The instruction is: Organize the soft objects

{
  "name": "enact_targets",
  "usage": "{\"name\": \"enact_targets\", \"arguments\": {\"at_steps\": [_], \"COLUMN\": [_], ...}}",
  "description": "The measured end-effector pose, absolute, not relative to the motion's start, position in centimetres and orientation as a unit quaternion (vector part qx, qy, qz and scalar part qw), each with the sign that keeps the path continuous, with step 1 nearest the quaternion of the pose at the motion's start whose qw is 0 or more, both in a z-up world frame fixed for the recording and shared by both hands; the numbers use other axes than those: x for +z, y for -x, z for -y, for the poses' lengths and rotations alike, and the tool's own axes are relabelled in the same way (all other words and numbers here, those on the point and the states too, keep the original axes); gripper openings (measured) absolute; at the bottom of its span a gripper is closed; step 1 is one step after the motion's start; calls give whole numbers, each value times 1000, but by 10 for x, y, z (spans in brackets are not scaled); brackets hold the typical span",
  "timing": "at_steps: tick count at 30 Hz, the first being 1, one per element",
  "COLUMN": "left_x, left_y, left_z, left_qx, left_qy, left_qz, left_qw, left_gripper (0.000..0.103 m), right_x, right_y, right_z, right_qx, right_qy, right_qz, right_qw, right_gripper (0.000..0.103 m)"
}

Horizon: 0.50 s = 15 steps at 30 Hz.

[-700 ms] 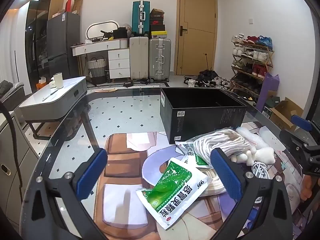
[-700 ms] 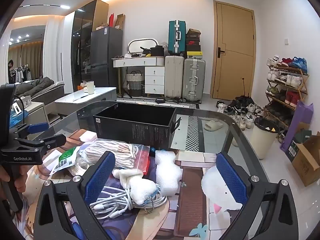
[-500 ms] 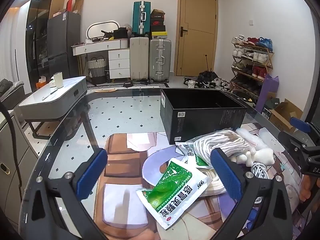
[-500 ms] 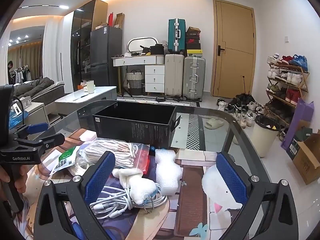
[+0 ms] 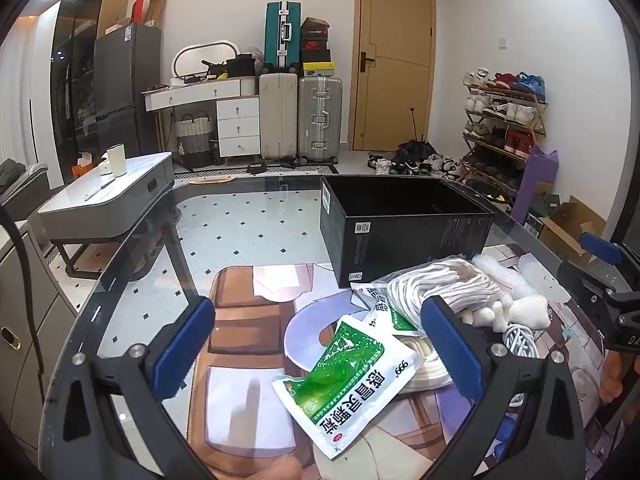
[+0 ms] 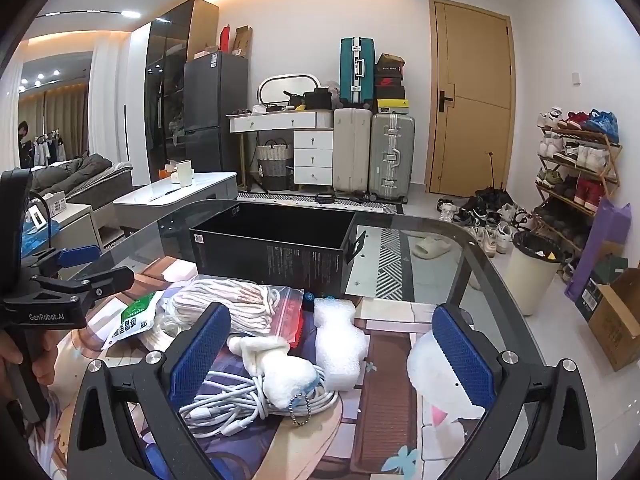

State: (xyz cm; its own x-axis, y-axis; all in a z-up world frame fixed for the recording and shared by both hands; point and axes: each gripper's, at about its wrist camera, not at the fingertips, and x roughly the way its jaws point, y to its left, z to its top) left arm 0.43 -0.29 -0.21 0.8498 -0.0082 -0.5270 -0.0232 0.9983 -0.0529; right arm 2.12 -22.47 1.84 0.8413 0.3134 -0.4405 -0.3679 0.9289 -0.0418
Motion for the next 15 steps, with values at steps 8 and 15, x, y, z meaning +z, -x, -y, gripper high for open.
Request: {"name": "enact_targets", "arguments": {"at_steps": [8,15], "left_x": [-1,1], "left_y": [-3,2], "left_z": [2,-2], "left_qx": [3,1], "left_qy": [30,32], "left_qz": [-274,-269], "left_qw": [961,963], "left_gripper": [103,103], "right_x": [17,16], "right_y": [-22,-22], "right_z": [223,223], "right_qx": [178,178], "right_qy": [63,63], "right_qz": [-219,-220], "right_qw": [957,957], "right_gripper": [102,102]}}
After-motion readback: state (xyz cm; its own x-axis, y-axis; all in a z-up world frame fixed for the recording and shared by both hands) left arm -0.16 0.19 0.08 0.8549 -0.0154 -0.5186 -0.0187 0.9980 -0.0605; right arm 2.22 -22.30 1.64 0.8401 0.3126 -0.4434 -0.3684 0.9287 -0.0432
